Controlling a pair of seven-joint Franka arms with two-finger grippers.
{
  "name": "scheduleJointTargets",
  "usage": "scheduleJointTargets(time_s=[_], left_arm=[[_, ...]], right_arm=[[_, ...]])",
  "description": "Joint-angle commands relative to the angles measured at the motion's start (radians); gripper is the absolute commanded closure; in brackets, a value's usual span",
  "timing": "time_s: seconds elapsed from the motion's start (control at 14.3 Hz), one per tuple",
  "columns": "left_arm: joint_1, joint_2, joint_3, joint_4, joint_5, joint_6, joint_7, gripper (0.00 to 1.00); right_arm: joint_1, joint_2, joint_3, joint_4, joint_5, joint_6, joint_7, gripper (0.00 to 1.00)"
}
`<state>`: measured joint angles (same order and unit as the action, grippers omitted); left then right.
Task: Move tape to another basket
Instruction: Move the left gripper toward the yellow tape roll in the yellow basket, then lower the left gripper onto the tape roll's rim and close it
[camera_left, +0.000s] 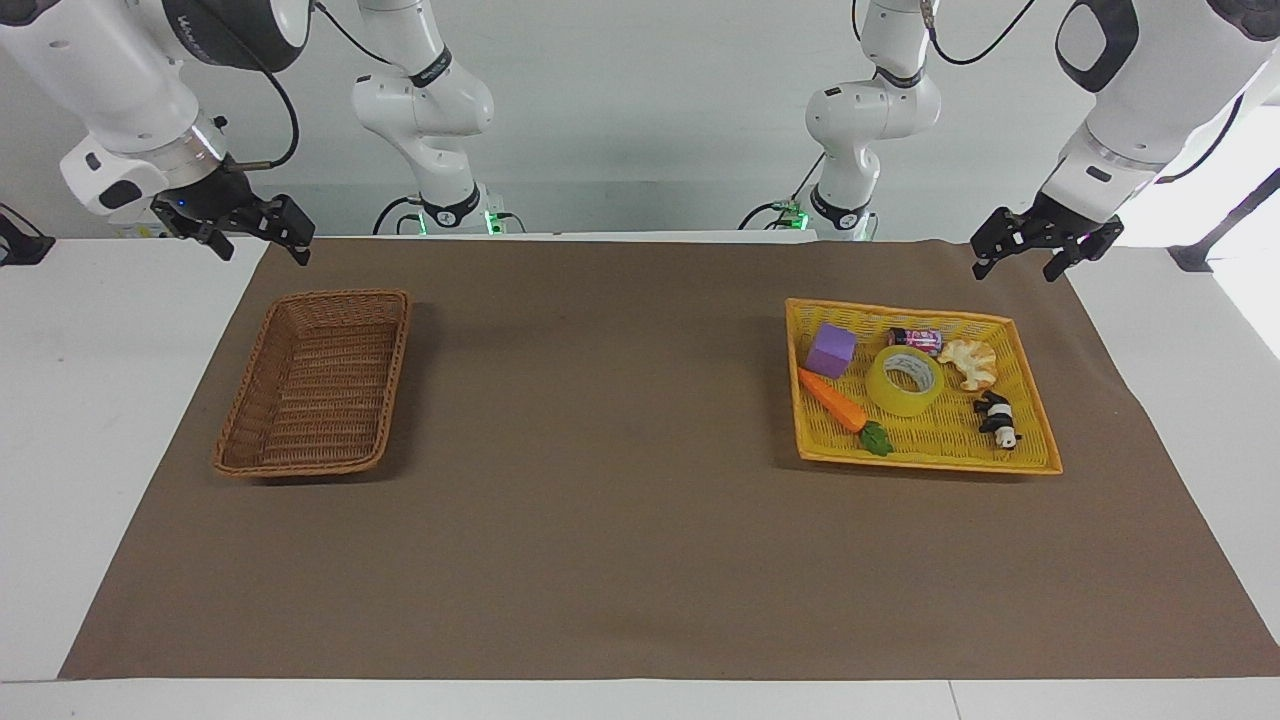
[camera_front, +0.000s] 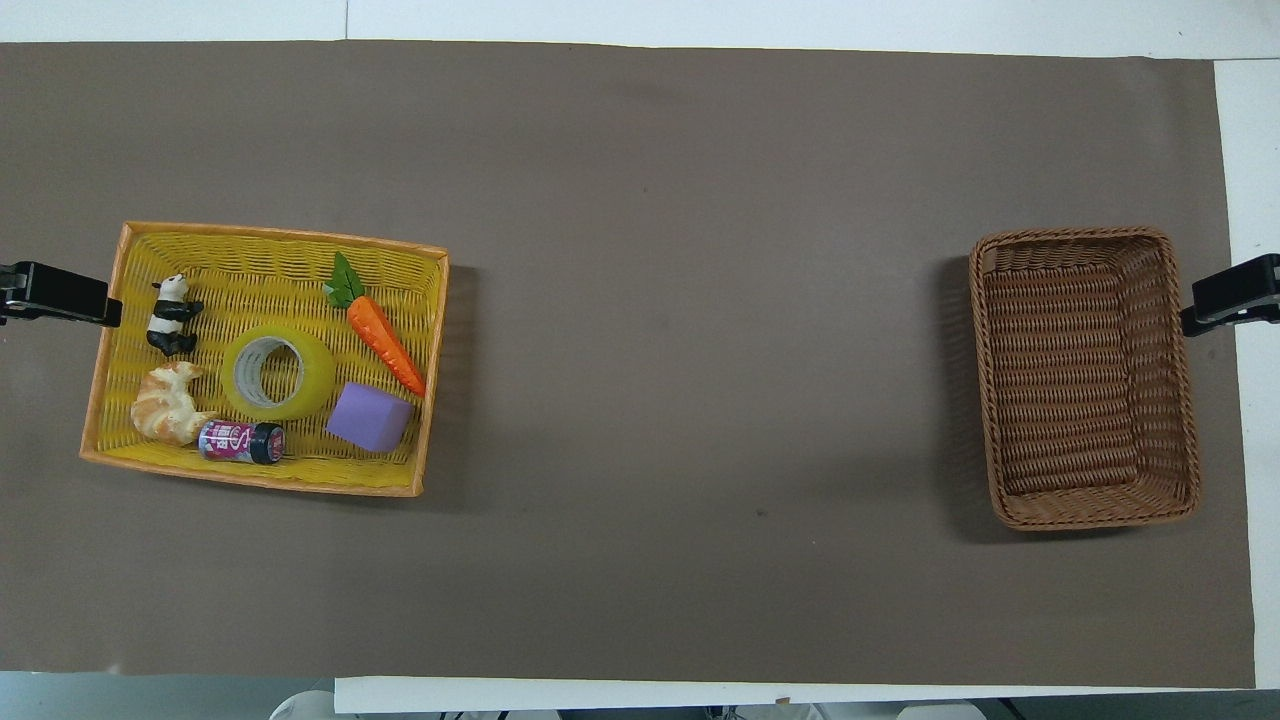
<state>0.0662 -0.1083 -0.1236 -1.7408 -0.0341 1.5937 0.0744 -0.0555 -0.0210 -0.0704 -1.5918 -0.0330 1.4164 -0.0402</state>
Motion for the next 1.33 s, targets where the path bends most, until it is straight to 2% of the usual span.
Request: scheduleJointTargets(time_s=[0.0,0.56,0.63,0.77,0.84,0.98,1.12,1.26], left_arm=[[-0.003,0.001,0.004,0.006,0.002,-0.006,-0.005,0.0],[-0.005,-0.005,0.01,-0.008,0.003,-0.017,-0.011,0.0],[-0.003,-0.026,0.009,-0.061,0.002,0.011,-0.013,0.0],[0.001,-0.095,0.01,-0.22,0.0,0.163,-0.008,0.0],[0.001,-0.102,0.01,-0.27,0.0,0.198,-0.01,0.01],[0.018,-0.088,0.01,-0.331,0.0,0.254,-0.015,0.04],[0.018,-0.079,0.01,-0.409,0.0,0.365,-0.019,0.04],[0.038,-0.004,0.01,-0.437,0.0,0.451,-0.016,0.04]], right_arm=[[-0.001,-0.02,0.003,-0.022,0.002,0.001,0.003,0.0],[-0.001,-0.02,0.003,-0.022,0.002,0.001,0.003,0.0],[-0.001,-0.022,0.003,-0.022,0.002,0.001,0.003,0.0],[-0.001,-0.02,0.003,-0.022,0.002,0.001,0.003,0.0],[-0.001,-0.02,0.003,-0.023,0.002,0.001,0.003,0.0],[-0.001,-0.022,0.003,-0.022,0.002,0.001,0.003,0.0],[-0.001,-0.02,0.003,-0.022,0.004,0.001,0.003,0.0],[-0.001,-0.02,0.003,-0.022,0.002,0.001,0.003,0.0]])
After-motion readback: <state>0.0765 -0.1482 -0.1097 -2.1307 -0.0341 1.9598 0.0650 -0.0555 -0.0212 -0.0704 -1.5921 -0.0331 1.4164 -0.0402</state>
